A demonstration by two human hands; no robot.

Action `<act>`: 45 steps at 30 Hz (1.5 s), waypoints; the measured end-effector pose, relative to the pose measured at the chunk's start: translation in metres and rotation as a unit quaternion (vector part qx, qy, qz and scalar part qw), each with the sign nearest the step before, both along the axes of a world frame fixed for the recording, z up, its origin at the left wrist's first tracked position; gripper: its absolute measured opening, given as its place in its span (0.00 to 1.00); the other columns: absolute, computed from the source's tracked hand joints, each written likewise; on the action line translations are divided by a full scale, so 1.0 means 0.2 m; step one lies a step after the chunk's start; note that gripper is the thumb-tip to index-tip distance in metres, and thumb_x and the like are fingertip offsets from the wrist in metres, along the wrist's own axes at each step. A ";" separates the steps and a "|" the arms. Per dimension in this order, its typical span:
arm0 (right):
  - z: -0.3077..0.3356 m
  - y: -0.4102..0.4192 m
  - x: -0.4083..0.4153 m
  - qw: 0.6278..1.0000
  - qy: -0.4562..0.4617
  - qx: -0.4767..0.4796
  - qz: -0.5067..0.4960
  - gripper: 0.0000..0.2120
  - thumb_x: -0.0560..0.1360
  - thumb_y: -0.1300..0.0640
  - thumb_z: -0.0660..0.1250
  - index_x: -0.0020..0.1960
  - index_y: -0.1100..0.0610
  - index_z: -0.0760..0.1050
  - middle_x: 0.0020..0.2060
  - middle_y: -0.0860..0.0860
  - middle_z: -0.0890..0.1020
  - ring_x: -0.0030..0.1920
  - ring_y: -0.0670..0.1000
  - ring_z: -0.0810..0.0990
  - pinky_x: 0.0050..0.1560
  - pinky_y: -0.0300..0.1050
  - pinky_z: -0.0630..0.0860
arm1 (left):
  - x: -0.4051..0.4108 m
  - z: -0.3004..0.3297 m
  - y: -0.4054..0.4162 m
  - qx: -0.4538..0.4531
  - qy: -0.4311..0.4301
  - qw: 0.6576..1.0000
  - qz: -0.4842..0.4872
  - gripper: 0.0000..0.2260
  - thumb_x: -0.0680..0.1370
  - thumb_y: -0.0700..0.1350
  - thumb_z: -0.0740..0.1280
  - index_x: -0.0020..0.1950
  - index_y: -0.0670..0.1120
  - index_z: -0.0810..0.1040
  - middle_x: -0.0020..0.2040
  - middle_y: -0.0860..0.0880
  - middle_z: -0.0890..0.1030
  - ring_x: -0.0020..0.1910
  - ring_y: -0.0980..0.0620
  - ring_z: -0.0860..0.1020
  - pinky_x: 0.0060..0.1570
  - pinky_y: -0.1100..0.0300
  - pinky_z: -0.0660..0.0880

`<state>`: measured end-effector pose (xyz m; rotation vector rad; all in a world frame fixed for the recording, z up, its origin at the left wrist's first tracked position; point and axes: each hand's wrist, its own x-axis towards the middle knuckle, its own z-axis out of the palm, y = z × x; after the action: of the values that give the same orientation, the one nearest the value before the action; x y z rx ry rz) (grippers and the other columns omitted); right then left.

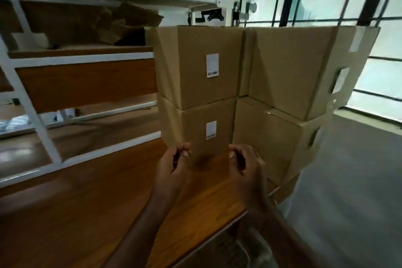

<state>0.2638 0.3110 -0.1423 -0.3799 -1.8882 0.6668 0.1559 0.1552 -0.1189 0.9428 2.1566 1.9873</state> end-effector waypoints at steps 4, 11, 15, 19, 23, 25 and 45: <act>0.14 0.29 -0.14 0.999 0.017 0.021 0.021 0.10 0.78 0.59 0.65 0.59 0.56 0.79 0.45 0.42 0.80 0.44 0.40 0.79 0.41 0.34 0.78 | -0.09 0.05 0.21 0.035 -0.009 0.998 0.052 0.10 0.83 0.41 0.62 0.60 0.50 0.79 0.55 0.53 0.82 0.54 0.59 0.79 0.52 0.60 0.78; 0.44 0.65 -0.58 0.996 -0.018 -0.067 0.059 0.18 0.78 0.56 0.68 0.67 0.52 0.71 0.55 0.49 0.79 0.53 0.46 0.79 0.54 0.51 0.81 | -0.35 0.26 0.51 0.054 0.016 0.991 0.119 0.09 0.83 0.38 0.62 0.58 0.49 0.78 0.51 0.51 0.82 0.51 0.55 0.80 0.46 0.68 0.76; 0.53 0.76 -0.79 0.996 -0.031 -0.071 0.040 0.23 0.77 0.55 0.69 0.70 0.55 0.70 0.64 0.52 0.75 0.63 0.51 0.75 0.62 0.53 0.76 | -0.50 0.37 0.64 0.036 0.030 0.990 0.130 0.09 0.84 0.41 0.62 0.62 0.48 0.76 0.50 0.53 0.79 0.43 0.64 0.78 0.37 0.76 0.72; 0.56 0.89 -0.92 0.995 -0.019 -0.099 0.014 0.24 0.75 0.57 0.71 0.69 0.55 0.70 0.65 0.53 0.74 0.66 0.53 0.74 0.66 0.54 0.73 | -0.61 0.44 0.73 0.027 0.084 0.974 0.210 0.12 0.82 0.43 0.64 0.66 0.45 0.73 0.58 0.50 0.74 0.55 0.54 0.74 0.51 0.62 0.72; 0.59 0.97 -0.99 0.994 -0.016 -0.106 -0.009 0.26 0.76 0.56 0.71 0.71 0.57 0.69 0.67 0.55 0.73 0.67 0.55 0.72 0.67 0.50 0.70 | -0.66 0.42 0.78 0.034 0.090 0.967 0.236 0.15 0.81 0.45 0.65 0.67 0.44 0.70 0.61 0.50 0.70 0.58 0.53 0.72 0.53 0.60 0.71; 0.59 0.98 -1.02 0.994 -0.012 -0.109 -0.015 0.26 0.77 0.54 0.70 0.72 0.57 0.68 0.68 0.54 0.73 0.68 0.54 0.72 0.68 0.52 0.71 | -0.68 0.39 0.79 0.051 0.096 0.970 0.219 0.15 0.81 0.44 0.65 0.67 0.45 0.69 0.61 0.51 0.70 0.58 0.54 0.72 0.54 0.62 0.73; 0.64 0.98 -1.10 0.979 0.033 -0.200 -0.029 0.36 0.69 0.42 0.68 0.73 0.55 0.65 0.68 0.55 0.74 0.67 0.56 0.73 0.68 0.56 0.70 | -0.74 0.42 0.69 -0.019 0.033 0.995 0.088 0.42 0.69 0.60 0.66 0.79 0.49 0.55 0.74 0.48 0.62 0.73 0.47 0.63 0.72 0.44 0.67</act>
<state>0.0438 0.5067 -0.0152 -0.6572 -1.6687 1.0108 0.0081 0.2923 -0.0352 0.8537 2.3809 2.0069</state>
